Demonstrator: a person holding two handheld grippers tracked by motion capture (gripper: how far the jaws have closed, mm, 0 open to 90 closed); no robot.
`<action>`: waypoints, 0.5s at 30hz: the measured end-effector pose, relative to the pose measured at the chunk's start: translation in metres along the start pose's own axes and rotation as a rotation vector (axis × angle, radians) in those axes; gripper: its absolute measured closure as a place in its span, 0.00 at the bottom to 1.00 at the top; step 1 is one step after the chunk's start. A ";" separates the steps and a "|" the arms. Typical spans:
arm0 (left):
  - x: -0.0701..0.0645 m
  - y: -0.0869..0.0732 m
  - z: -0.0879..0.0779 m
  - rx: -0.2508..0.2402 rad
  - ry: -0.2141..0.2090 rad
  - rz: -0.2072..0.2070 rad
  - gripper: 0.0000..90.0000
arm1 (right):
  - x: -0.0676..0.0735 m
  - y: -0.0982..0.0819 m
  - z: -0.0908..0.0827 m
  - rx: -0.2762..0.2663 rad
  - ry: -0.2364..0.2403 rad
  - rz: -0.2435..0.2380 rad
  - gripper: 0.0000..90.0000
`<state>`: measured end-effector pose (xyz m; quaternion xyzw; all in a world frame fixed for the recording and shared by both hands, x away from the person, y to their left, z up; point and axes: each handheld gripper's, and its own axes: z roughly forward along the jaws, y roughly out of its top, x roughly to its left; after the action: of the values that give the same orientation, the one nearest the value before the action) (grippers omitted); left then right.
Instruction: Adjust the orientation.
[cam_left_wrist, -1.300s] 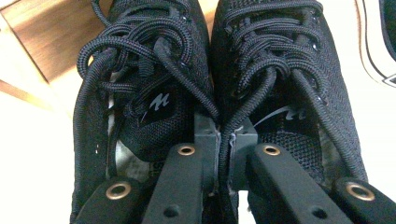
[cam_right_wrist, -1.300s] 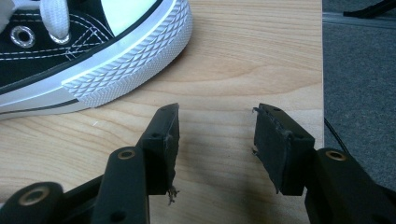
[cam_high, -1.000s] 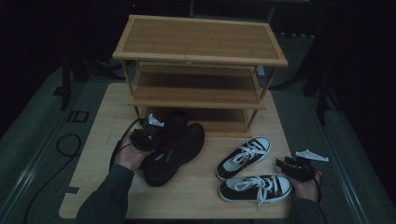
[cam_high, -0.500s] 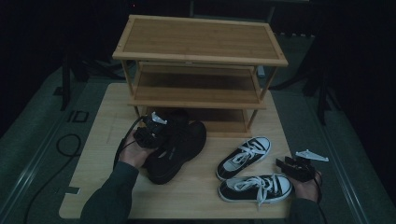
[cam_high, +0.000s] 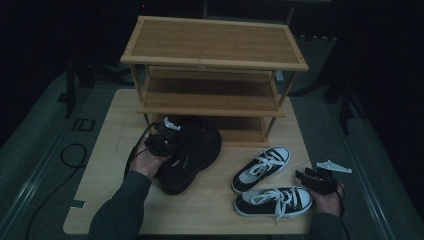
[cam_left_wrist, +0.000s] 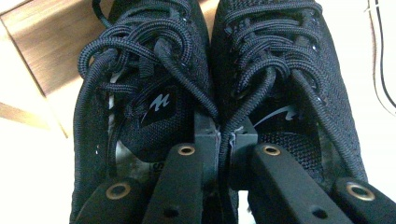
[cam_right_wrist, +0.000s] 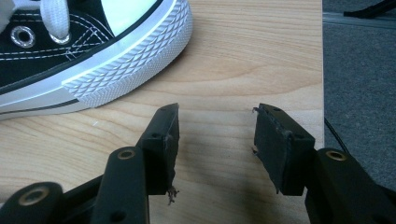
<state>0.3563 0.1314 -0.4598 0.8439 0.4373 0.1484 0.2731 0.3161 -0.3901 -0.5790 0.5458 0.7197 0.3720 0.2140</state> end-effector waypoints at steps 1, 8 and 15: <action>0.000 0.000 0.000 0.001 0.001 -0.002 0.95 | 0.000 0.000 0.000 0.001 0.001 0.001 0.55; 0.001 0.003 0.004 -0.001 0.004 -0.018 0.95 | 0.000 0.000 0.000 0.002 0.002 0.003 0.55; 0.000 0.006 0.007 -0.006 0.014 -0.033 0.95 | 0.000 0.000 0.000 0.002 0.001 0.002 0.55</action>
<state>0.3636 0.1263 -0.4616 0.8348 0.4525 0.1512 0.2749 0.3160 -0.3900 -0.5789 0.5463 0.7196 0.3721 0.2127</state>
